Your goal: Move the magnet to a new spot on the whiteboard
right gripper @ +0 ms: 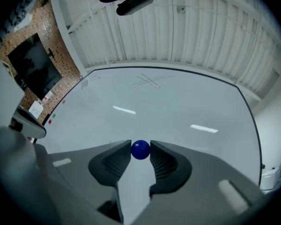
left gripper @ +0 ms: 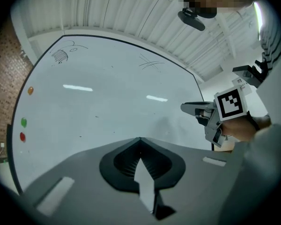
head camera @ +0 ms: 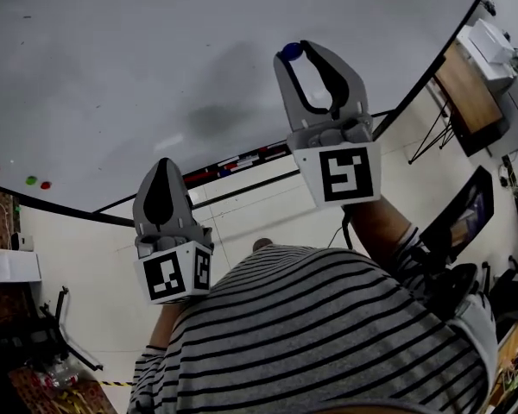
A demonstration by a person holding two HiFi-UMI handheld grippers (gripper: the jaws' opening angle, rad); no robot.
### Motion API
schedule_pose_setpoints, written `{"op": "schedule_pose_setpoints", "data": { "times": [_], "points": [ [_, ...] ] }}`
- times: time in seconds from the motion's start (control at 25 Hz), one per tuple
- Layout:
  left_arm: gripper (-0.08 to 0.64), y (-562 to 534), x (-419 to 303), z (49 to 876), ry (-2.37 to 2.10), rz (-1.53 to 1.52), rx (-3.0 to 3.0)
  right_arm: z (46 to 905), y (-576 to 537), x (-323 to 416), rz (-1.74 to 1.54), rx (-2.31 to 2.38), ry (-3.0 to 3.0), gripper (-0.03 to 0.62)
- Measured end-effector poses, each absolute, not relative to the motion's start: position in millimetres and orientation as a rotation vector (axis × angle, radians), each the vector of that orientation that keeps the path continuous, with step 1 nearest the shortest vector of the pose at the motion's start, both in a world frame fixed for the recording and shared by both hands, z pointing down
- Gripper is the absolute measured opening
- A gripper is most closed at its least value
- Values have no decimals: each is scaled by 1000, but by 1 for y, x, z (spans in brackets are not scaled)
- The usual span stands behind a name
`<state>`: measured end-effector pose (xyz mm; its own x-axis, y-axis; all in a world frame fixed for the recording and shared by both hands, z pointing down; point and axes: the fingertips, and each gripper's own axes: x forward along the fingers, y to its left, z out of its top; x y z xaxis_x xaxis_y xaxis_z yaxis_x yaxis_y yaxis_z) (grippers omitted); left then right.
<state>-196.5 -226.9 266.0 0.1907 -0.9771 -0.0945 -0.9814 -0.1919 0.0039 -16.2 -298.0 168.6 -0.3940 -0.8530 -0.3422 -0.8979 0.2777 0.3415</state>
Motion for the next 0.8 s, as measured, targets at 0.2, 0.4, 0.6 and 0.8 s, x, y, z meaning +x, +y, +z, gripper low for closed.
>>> {"op": "schedule_pose_setpoints", "data": {
  "times": [0.2,0.4,0.6,0.8],
  "points": [
    [15,-244,-214,271,1965,105,-2382,172,-332,-21,729,-1737,2401,118],
    [15,-249,-225,271,1975,111,-2364,182,-352,-22,725,-1785,2402,118],
    [15,-244,-226,271,1989,110,-2357,189,-361,-20,746,-1792,2399,114],
    [15,-230,-221,268,1998,112,-2333,186,-351,-23,704,-1715,2440,181]
  ]
}}
